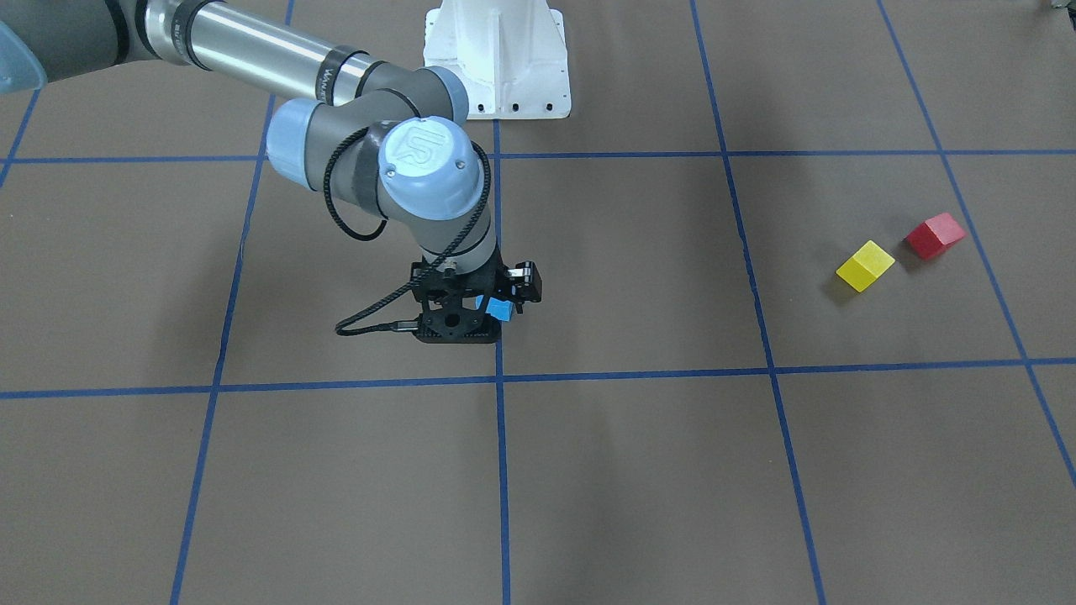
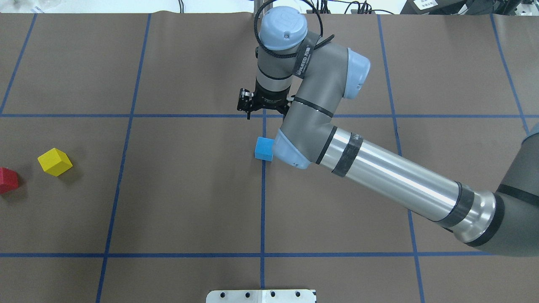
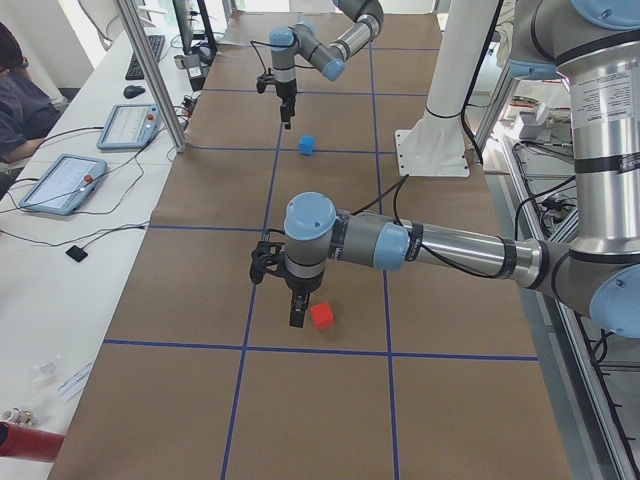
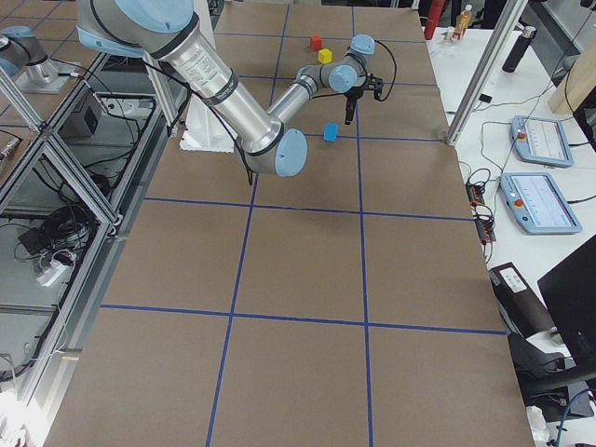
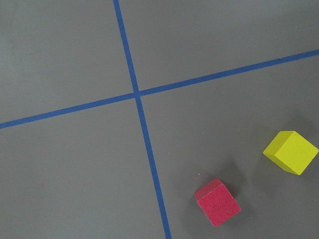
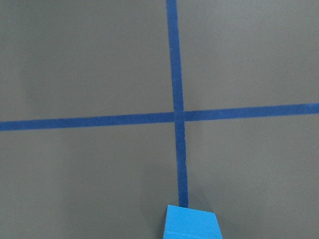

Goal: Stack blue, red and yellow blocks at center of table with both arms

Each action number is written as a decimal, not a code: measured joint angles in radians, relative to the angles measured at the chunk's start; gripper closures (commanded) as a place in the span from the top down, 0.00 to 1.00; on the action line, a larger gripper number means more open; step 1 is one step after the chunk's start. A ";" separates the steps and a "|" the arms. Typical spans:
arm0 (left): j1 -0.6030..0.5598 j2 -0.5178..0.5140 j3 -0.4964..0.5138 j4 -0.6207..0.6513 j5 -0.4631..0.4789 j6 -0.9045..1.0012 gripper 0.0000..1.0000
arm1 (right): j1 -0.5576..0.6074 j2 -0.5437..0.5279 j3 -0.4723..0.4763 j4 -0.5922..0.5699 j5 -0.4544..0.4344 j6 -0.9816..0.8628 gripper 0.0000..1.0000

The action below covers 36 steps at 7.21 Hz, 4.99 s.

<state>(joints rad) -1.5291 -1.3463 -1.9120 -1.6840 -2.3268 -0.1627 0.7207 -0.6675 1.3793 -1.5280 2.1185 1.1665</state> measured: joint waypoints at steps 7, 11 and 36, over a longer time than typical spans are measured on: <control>0.469 0.104 0.154 -0.642 0.290 -0.810 0.99 | 0.148 -0.285 0.296 -0.007 0.017 -0.169 1.00; 0.579 0.022 0.278 -0.720 0.347 -0.890 0.99 | 0.151 -0.297 0.309 -0.005 0.017 -0.169 0.99; 0.802 -1.026 0.058 0.535 0.296 -0.562 0.00 | 0.643 -0.802 0.293 0.003 0.187 -0.893 1.00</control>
<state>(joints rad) -0.7275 -2.3722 -1.8538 -1.1494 -2.0305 -0.7243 1.3641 -1.4698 1.6724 -1.5254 2.3054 0.2735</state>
